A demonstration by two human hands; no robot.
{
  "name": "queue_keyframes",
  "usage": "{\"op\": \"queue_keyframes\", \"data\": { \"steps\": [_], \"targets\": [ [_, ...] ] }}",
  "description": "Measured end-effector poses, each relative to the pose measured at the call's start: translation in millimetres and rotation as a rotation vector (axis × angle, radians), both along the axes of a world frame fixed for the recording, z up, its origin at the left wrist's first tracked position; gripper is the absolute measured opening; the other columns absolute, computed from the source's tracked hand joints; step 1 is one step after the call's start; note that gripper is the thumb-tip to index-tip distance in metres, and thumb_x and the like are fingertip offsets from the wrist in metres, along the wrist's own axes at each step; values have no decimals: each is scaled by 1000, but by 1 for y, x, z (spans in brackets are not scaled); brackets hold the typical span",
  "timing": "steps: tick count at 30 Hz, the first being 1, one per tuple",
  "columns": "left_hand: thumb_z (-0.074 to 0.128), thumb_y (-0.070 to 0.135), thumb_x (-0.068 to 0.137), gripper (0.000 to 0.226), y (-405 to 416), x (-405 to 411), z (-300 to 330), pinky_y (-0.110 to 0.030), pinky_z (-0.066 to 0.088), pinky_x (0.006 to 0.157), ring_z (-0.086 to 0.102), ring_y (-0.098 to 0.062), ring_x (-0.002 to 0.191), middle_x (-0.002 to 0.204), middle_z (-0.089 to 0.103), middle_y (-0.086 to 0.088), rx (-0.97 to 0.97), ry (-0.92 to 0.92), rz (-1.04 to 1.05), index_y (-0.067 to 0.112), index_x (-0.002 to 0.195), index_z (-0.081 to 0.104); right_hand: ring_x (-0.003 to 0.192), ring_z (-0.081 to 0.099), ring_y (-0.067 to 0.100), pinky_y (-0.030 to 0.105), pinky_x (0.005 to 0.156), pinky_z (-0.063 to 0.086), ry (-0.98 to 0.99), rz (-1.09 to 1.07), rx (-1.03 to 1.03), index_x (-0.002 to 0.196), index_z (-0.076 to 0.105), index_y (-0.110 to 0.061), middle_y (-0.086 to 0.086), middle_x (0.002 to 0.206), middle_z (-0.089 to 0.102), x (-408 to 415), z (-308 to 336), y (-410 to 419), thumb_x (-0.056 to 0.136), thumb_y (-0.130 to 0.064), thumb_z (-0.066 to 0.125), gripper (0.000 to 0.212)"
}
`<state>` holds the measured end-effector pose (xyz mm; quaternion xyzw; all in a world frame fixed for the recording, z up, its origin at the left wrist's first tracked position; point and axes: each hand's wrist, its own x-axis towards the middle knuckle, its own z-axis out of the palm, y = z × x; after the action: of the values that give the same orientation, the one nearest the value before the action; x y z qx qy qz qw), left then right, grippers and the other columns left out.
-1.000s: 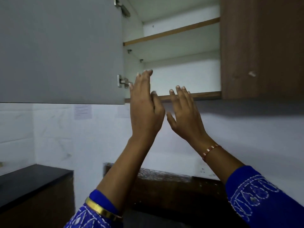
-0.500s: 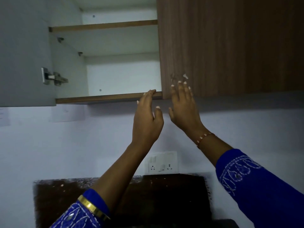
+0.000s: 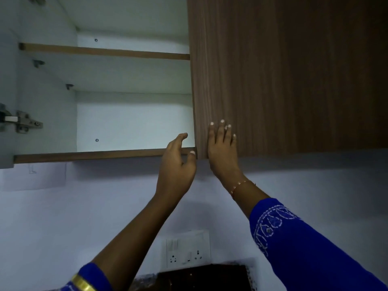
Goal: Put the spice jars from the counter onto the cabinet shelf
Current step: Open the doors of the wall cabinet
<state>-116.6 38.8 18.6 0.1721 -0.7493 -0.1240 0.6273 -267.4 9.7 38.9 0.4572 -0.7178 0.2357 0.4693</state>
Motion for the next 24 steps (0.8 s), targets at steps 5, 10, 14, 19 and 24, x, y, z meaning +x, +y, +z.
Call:
{"op": "queue_keyframes", "data": {
  "steps": [5,10,14,19,24],
  "targets": [
    [46,7,94,48,-7,-12,11,-13,25,98,34,-14,137,148,38,-3,87,28,-61,12,141,36,126,44,50,55,98,42,8,-38,-172,140,35,4,33,140,41,0,-9,-6,62,-12,83,93],
    [48,17,94,50,5,-33,36,-27,30,109,34,-17,138,149,37,-4,154,60,-116,14,142,34,135,29,51,57,107,30,27,109,-271,145,23,5,35,146,27,-2,-13,23,72,-1,72,88],
    [52,23,92,44,27,-50,65,-32,43,104,50,-20,125,138,51,-7,186,67,-248,12,135,45,128,42,49,54,102,39,53,146,-385,140,33,7,37,138,41,-1,-16,52,66,0,76,86],
    [61,26,87,35,65,-64,92,-28,52,86,64,-19,100,112,65,-5,299,72,-424,12,118,56,128,43,48,51,102,40,88,216,-440,139,28,6,36,138,41,-6,-20,93,63,2,77,91],
    [65,16,82,29,109,-78,91,-23,52,69,65,-16,86,95,66,-2,392,134,-533,13,110,55,129,42,47,48,100,44,28,313,-438,141,32,4,33,141,40,-10,-21,140,62,3,80,93]
  ]
}}
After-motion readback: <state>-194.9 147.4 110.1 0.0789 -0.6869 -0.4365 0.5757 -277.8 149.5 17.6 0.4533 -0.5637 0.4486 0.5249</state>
